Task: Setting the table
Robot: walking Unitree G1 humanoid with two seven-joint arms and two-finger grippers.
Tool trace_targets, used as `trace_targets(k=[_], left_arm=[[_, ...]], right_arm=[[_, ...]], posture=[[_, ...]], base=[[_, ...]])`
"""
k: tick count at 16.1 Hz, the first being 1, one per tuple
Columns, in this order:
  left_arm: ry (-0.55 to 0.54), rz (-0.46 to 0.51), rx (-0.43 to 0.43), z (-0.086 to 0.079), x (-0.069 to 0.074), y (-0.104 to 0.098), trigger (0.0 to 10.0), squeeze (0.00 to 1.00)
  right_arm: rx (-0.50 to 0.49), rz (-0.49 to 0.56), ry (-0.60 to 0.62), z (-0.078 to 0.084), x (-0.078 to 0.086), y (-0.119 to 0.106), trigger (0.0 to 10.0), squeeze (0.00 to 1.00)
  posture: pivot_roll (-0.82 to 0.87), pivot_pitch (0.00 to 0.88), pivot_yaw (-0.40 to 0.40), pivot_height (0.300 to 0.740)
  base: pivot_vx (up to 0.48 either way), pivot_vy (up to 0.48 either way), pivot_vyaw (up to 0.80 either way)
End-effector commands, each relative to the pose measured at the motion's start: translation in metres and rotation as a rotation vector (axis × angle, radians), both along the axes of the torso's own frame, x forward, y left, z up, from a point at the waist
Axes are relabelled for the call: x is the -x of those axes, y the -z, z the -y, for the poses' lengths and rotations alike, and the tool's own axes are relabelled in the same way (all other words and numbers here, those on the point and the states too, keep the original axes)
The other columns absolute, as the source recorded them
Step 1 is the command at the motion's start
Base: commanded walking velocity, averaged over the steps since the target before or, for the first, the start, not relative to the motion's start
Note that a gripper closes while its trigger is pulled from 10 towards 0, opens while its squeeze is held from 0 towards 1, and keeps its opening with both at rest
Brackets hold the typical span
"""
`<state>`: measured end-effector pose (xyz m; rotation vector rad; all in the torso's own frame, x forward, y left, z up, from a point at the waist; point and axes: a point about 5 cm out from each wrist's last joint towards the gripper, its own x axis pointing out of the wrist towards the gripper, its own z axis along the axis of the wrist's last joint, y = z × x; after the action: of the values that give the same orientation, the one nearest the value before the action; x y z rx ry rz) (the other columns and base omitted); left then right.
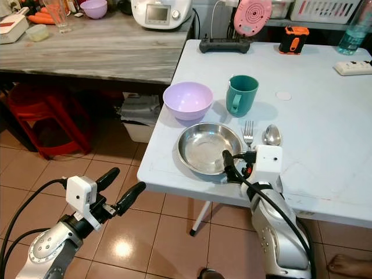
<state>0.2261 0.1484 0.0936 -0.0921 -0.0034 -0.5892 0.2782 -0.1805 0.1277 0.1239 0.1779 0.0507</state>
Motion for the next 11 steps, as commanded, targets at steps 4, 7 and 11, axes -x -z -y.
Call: trace_targets(k=[4, 7, 11], left_arm=[[0.075, 0.024, -0.021, 0.005, 0.001, -0.005, 10.0, 0.0], [0.086, 0.026, -0.027, 0.007, 0.002, -0.004, 10.0, 0.0], [0.096, 0.034, -0.039, 0.008, 0.004, -0.004, 10.0, 0.0]], right_arm=[[-0.035, -0.035, -0.06, -0.009, -0.01, 0.001, 10.0, 0.0], [-0.052, -0.071, -0.092, -0.016, -0.012, 0.006, 5.7, 0.0], [-0.069, -0.083, -0.106, -0.018, -0.012, 0.007, 0.0, 0.0]], posture=[[-0.08, 0.159, 0.042, 0.74], [-0.08, 0.159, 0.042, 0.74], [-0.07, 0.161, 0.036, 0.74]], base=[[0.0, 0.0, 0.0], [0.0, 0.0, 0.0], [0.0, 0.0, 0.0]])
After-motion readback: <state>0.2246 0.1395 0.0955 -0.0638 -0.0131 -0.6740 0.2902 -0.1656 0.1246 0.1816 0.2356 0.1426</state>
